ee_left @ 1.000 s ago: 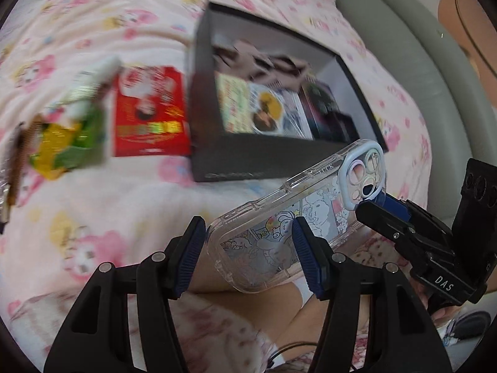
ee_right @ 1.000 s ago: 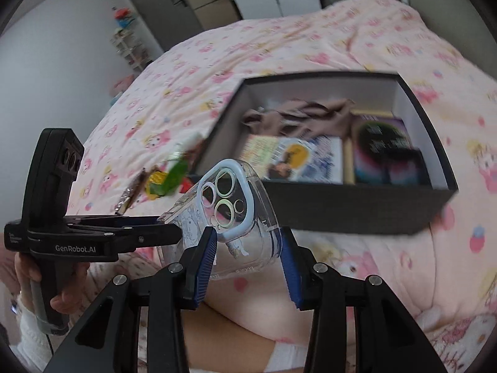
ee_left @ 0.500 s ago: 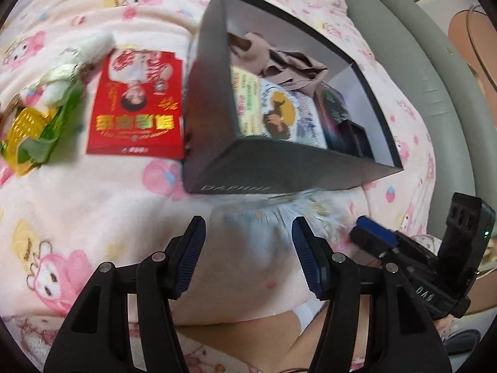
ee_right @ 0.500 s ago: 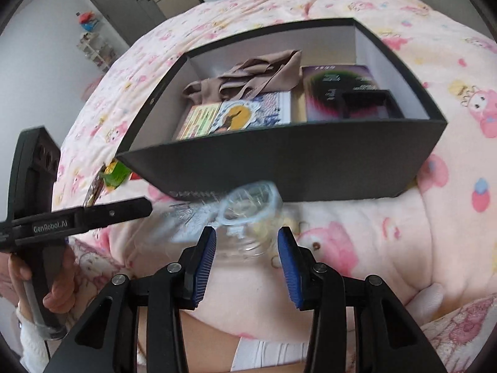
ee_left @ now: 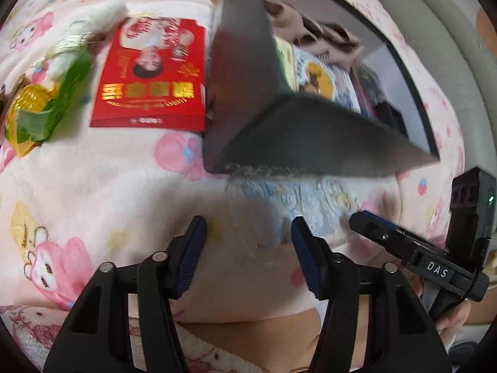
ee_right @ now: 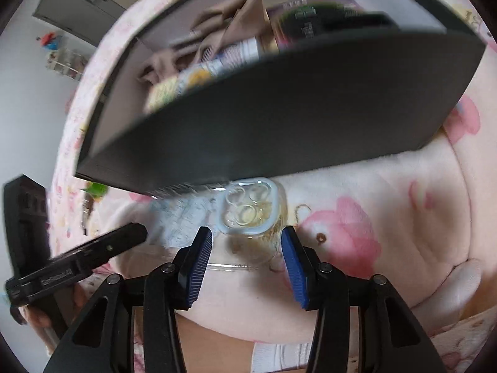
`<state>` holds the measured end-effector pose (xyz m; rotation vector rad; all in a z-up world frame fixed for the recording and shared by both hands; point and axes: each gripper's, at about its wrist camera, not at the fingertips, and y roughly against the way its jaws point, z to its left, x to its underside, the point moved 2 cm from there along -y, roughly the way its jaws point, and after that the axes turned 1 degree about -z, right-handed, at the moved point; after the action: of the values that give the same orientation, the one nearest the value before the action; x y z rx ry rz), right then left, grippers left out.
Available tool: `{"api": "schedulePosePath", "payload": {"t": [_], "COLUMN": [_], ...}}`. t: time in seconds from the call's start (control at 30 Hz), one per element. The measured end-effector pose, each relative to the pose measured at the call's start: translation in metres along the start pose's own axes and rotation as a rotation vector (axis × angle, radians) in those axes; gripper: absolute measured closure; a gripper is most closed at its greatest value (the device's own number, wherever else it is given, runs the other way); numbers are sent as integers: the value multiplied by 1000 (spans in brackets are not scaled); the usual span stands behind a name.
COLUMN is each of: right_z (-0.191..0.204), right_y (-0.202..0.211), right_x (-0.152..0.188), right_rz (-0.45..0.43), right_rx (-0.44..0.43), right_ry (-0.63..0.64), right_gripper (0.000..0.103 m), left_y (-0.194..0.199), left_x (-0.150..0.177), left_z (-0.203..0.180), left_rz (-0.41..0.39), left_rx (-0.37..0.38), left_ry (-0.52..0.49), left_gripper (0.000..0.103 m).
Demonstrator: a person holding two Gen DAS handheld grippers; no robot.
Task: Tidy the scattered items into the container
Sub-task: 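Carry the clear phone case over the black box with the left gripper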
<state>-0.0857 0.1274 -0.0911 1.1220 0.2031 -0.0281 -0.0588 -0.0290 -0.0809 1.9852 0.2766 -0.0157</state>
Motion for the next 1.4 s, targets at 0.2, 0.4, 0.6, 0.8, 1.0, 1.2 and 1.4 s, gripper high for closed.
{"api": "schedulePosePath", "payload": {"t": [0.2,0.4,0.6,0.8,1.0,1.2,1.4], "right_z": [17,9,19,29,52,59,34], "right_y": [9,-4,19,73,117,130,86], "right_x": [13,11,19,23,-25,-65,-105], "right_rz": [-34,-7,-97,-245,-310,-371,-283], "right_rx": [-6,45,-24,-117,-159,-132,-96], "right_ry": [106,56,117,151,246,272,224], "right_gripper": [54,54,53,53,54,54,54], "left_y": [9,1,24,73,124,108,62], "left_x": [6,4,16,20,-27,-74,-102], "left_z": [-8,-3,-13,-29,-40,-56,-58], "left_rz": [-26,-10,-89,-207,-352,-344,-248], "left_rx": [-3,-52,-15,86,120,88,8], "left_ry": [-43,-23,-114,-124,-120,-132,-129], "left_gripper": [57,57,56,56,58,58,58]}}
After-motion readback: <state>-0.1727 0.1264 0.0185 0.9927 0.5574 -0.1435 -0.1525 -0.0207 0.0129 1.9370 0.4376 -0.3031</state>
